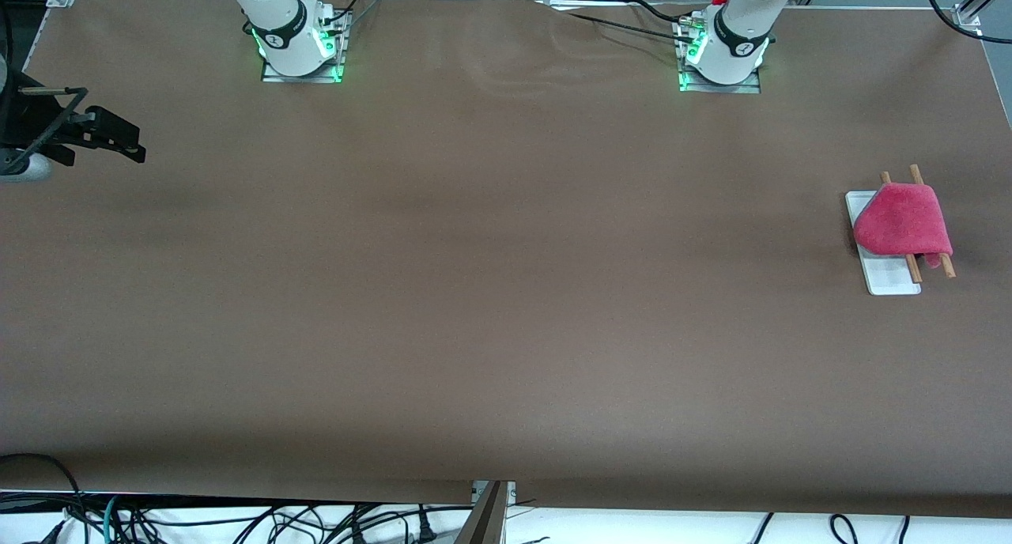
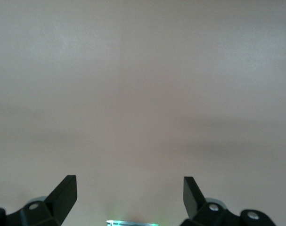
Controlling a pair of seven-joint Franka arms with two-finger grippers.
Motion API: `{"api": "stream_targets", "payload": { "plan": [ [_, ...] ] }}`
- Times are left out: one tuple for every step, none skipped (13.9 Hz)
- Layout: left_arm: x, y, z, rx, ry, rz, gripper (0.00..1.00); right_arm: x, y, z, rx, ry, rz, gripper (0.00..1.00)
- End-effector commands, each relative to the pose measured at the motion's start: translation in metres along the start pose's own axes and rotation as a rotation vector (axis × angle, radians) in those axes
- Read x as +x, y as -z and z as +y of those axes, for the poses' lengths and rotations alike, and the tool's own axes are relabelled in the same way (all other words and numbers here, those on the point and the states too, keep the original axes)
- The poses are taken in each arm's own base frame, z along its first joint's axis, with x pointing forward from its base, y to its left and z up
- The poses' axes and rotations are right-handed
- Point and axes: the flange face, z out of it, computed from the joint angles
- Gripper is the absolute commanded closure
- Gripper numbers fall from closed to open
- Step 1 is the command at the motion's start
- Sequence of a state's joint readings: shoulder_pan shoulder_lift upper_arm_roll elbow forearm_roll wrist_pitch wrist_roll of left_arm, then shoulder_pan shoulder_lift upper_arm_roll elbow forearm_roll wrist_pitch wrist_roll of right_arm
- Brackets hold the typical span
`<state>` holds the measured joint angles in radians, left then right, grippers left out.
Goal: Pass towel and hang on rack
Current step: 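Release the towel and raise the left gripper from the rack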
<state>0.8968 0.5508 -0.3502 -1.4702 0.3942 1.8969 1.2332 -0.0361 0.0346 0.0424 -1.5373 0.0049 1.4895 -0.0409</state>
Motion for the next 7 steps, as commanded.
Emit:
{"api": "stream_targets", "payload": {
  "plan": [
    [0.029, 0.07, 0.018, -0.068, 0.099, 0.056, 0.0, -0.005, -0.005, 0.0, 0.024, -0.047, -0.004, 0.0],
    [0.042, 0.087, 0.029, -0.106, 0.144, 0.073, 0.0, -0.005, -0.005, 0.001, 0.021, -0.049, -0.004, 0.0],
    [0.062, 0.103, 0.043, -0.134, 0.191, 0.08, 0.0, -0.003, -0.008, 0.001, 0.022, -0.041, -0.009, 0.0],
    [0.082, 0.122, 0.059, -0.146, 0.24, 0.074, 0.0, -0.001, -0.008, 0.003, 0.024, -0.04, -0.007, 0.0],
    [0.108, 0.141, 0.078, -0.156, 0.275, 0.069, 0.0, 0.001, -0.008, 0.002, 0.021, -0.037, -0.006, 0.0],
    [0.127, 0.155, 0.094, -0.165, 0.313, 0.062, 0.0, 0.001, -0.006, 0.003, 0.011, -0.037, -0.002, 0.0],
    [0.147, 0.169, 0.111, -0.173, 0.352, 0.055, 0.0, 0.002, -0.005, 0.003, 0.005, -0.036, 0.001, 0.0]
  ]
}}
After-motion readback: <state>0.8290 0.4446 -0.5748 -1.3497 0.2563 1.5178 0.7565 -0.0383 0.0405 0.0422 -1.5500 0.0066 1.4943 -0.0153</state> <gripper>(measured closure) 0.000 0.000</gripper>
